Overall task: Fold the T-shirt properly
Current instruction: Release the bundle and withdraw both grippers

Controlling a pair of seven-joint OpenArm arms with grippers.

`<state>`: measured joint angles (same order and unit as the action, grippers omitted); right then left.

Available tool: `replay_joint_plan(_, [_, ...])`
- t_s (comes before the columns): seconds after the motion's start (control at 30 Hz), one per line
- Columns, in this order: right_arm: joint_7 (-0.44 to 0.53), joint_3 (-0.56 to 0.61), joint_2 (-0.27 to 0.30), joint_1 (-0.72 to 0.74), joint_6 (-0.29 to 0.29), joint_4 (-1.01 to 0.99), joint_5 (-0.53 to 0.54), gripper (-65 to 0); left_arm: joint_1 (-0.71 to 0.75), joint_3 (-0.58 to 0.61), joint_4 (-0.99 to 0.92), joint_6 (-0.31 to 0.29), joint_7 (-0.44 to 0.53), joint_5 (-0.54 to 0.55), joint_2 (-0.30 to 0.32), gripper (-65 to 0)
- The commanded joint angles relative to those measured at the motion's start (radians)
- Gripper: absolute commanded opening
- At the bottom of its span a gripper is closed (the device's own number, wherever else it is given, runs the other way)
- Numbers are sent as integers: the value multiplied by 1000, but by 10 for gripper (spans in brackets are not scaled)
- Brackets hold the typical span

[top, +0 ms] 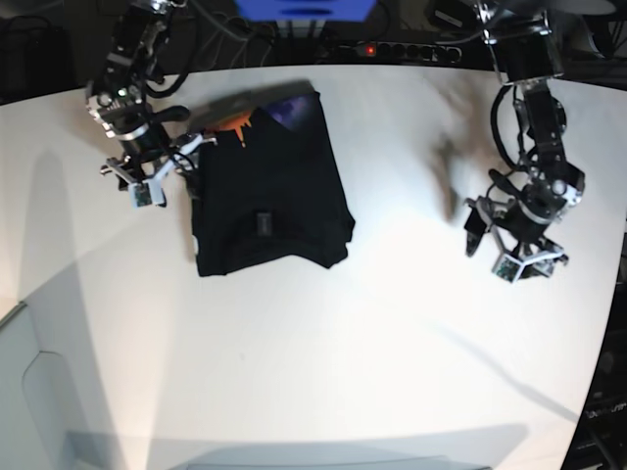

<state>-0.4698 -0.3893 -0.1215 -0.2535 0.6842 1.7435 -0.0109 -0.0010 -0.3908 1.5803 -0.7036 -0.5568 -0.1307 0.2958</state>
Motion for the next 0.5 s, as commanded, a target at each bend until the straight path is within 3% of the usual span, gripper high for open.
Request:
replay_joint_plan(0.0, [23, 3, 3, 24, 14, -10, 16, -275, -7, -21, 41, 5, 24, 12, 13, -164])
replay_joint_plan(0.23, [23, 0, 3, 89, 14, -73, 16, -275, 54, -41, 121, 5, 22, 12, 13, -164])
replay_joint_plan(0.47, [21, -3, 16, 33, 14, 209, 18, -271, 72, -43, 125, 5, 22, 10, 13, -164])
